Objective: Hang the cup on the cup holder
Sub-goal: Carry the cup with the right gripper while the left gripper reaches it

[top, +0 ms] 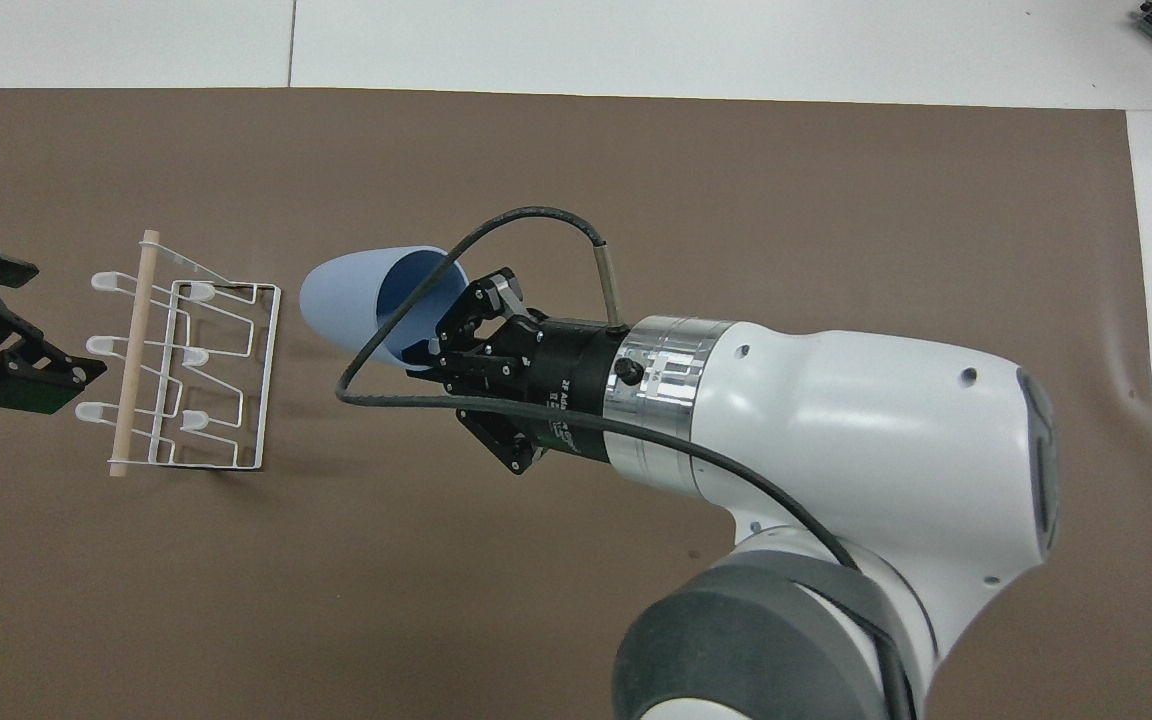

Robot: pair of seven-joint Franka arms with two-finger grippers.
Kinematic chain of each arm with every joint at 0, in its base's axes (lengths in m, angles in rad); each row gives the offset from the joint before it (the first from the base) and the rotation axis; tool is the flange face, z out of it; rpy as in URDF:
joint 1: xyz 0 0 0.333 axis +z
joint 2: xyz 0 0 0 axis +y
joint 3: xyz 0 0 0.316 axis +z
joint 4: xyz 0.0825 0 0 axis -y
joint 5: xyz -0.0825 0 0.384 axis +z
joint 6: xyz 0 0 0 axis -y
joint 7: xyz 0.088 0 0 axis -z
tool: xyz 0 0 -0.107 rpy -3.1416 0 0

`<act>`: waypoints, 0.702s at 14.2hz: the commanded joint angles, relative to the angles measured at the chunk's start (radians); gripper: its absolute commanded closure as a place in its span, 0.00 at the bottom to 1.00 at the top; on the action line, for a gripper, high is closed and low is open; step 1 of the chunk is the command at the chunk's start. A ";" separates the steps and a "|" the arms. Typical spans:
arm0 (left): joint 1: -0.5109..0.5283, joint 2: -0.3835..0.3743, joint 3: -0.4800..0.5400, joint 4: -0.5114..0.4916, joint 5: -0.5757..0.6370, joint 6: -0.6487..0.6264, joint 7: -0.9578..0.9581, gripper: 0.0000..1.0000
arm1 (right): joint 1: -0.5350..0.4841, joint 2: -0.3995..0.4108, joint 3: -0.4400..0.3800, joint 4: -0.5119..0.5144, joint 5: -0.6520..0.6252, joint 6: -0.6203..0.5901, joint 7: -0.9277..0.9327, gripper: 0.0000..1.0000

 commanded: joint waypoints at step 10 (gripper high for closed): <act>-0.116 -0.072 -0.001 -0.115 -0.217 0.030 0.202 0.00 | 0.085 0.168 -0.001 0.204 -0.283 -0.062 0.259 1.00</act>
